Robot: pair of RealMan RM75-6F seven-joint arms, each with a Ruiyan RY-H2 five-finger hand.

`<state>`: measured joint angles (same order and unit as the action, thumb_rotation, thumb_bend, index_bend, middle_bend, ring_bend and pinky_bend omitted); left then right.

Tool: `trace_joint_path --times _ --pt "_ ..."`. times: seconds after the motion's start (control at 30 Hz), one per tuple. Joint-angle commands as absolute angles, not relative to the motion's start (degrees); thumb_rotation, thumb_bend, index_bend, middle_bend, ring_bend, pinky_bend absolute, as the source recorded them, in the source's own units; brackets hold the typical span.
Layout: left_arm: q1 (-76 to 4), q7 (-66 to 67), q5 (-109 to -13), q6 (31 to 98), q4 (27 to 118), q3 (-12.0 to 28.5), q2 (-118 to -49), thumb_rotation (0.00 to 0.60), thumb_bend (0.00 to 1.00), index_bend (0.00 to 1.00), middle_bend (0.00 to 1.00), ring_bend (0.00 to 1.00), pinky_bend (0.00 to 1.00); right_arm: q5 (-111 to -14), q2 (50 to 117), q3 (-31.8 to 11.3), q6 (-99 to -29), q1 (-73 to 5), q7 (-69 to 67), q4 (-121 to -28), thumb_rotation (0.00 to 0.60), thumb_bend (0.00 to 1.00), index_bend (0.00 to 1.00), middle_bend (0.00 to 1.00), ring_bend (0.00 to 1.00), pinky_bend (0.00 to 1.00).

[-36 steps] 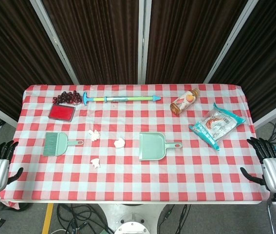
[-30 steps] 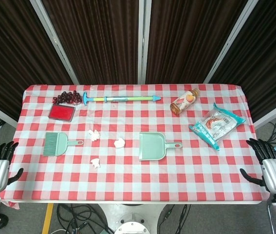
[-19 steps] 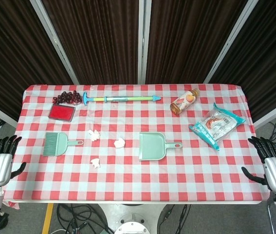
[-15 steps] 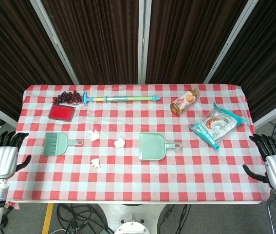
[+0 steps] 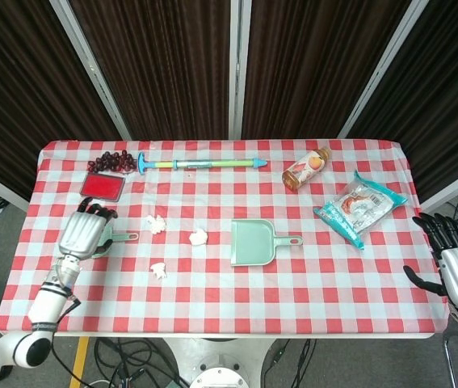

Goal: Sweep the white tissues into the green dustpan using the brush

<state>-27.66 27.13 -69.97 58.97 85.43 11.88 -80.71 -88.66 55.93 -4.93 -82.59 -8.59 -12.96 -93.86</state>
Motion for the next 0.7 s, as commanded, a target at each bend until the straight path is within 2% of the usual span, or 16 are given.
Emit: trace_joint_path --times 0.03,0.3,0.53,0.7 --pt "-32.0 31.9 -63.3 54.6 82.8 13.0 -85.0 0.6 0.23 0.34 0.37 0.27 0.15 -88.3 55.7 -4.9 -82.6 -8.5 -12.6 -94.2 0.6 0.16 0.1 0.08 0.0 0.0" --pt "-35.7 42.1 -53.4 54.3 79.1 11.8 -89.6 0.6 0.22 0.34 0.38 0.29 0.16 -87.6 55.6 -4.8 -82.7 -8.0 -12.5 -94.2 0.6 0.16 0.1 0.08 0.0 0.0" --pt "-38.4 53.1 -43.6 57.6 78.1 10.2 -92.7 0.6 0.2 0.34 0.38 0.29 0.2 -87.6 55.4 -4.3 -82.5 -7.7 -14.1 -94.0 0.6 0.16 0.1 0.08 0.0 0.0" --pt "-39.4 55.3 -40.3 58.4 76.2 9.4 -94.6 0.6 0.21 0.35 0.4 0.3 0.21 -87.4 55.8 -4.2 -82.6 -7.4 -14.1 -93.6 0.6 0.16 0.1 0.08 0.0 0.0"
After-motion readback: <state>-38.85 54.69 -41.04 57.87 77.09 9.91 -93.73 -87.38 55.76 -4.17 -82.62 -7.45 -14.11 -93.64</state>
